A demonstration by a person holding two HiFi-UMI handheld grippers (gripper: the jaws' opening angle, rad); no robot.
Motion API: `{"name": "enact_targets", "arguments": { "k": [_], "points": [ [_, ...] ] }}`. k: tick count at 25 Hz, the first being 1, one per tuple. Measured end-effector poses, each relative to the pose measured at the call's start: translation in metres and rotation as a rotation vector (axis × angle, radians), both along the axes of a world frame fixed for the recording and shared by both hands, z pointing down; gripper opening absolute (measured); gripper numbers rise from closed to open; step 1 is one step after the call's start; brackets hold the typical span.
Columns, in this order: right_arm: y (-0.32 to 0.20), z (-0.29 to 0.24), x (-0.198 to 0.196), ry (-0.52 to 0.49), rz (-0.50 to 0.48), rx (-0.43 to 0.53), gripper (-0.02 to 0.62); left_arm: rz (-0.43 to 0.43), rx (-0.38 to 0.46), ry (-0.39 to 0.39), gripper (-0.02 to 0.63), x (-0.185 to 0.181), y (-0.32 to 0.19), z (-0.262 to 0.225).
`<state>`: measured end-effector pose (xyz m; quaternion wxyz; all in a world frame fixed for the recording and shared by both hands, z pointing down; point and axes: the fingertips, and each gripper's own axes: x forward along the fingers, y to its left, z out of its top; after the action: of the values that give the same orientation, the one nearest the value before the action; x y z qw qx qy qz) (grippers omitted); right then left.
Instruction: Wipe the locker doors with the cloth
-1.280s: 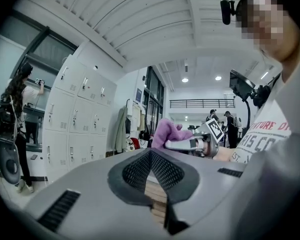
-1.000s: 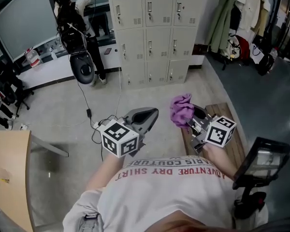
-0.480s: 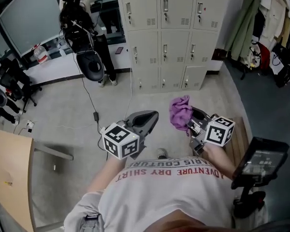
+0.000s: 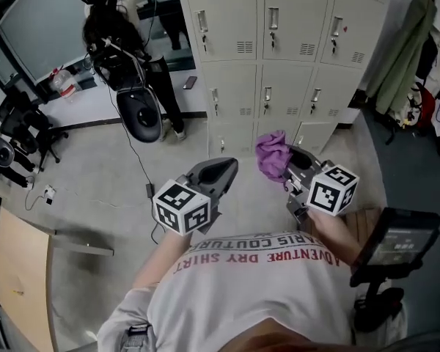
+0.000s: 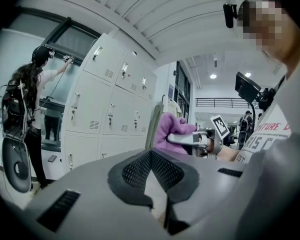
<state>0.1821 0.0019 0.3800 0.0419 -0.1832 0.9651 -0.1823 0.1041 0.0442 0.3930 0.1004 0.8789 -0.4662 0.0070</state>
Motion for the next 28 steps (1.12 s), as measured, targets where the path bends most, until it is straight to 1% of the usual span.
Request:
{"name": "enact_targets", "arguments": {
  "k": [4, 8, 12, 16, 17, 20, 21, 22, 23, 26, 28],
  "points": [
    [-0.033, -0.006, -0.023, -0.003, -0.012, 0.011, 0.069, -0.003, -0.003, 0.008, 0.002, -0.019, -0.036, -0.001],
    [-0.074, -0.001, -0.038, 0.005, 0.042, 0.008, 0.069, 0.017, -0.01, 0.001, 0.002, -0.039, -0.071, 0.002],
    [-0.122, 0.006, -0.072, 0.007, 0.058, -0.012, 0.069, 0.027, -0.003, 0.008, 0.002, -0.074, -0.116, 0.002],
    [-0.181, 0.004, -0.11, 0.016, 0.073, -0.015, 0.069, 0.053, 0.009, 0.002, 0.002, -0.11, -0.179, -0.009],
    [-0.2, 0.001, -0.111, 0.019, 0.078, -0.015, 0.069, 0.059, 0.012, 0.003, 0.002, -0.111, -0.198, -0.014],
    [-0.259, -0.012, -0.091, 0.02, 0.092, -0.018, 0.069, 0.076, 0.013, -0.003, 0.002, -0.091, -0.26, -0.031],
    [-0.276, -0.016, -0.091, 0.018, 0.101, -0.017, 0.069, 0.083, 0.011, -0.006, 0.002, -0.09, -0.278, -0.035],
    [-0.291, -0.02, -0.098, 0.015, 0.113, -0.013, 0.069, 0.092, 0.01, -0.01, 0.002, -0.097, -0.293, -0.038],
    [-0.302, -0.025, -0.114, 0.012, 0.127, -0.005, 0.069, 0.102, 0.013, -0.012, 0.002, -0.112, -0.305, -0.042],
    [-0.323, -0.042, -0.189, 0.004, 0.151, 0.036, 0.069, 0.128, 0.039, -0.018, 0.002, -0.187, -0.329, -0.054],
    [-0.341, -0.055, -0.224, -0.011, 0.163, 0.07, 0.069, 0.136, 0.055, -0.022, 0.002, -0.225, -0.347, -0.061]
  ]
}}
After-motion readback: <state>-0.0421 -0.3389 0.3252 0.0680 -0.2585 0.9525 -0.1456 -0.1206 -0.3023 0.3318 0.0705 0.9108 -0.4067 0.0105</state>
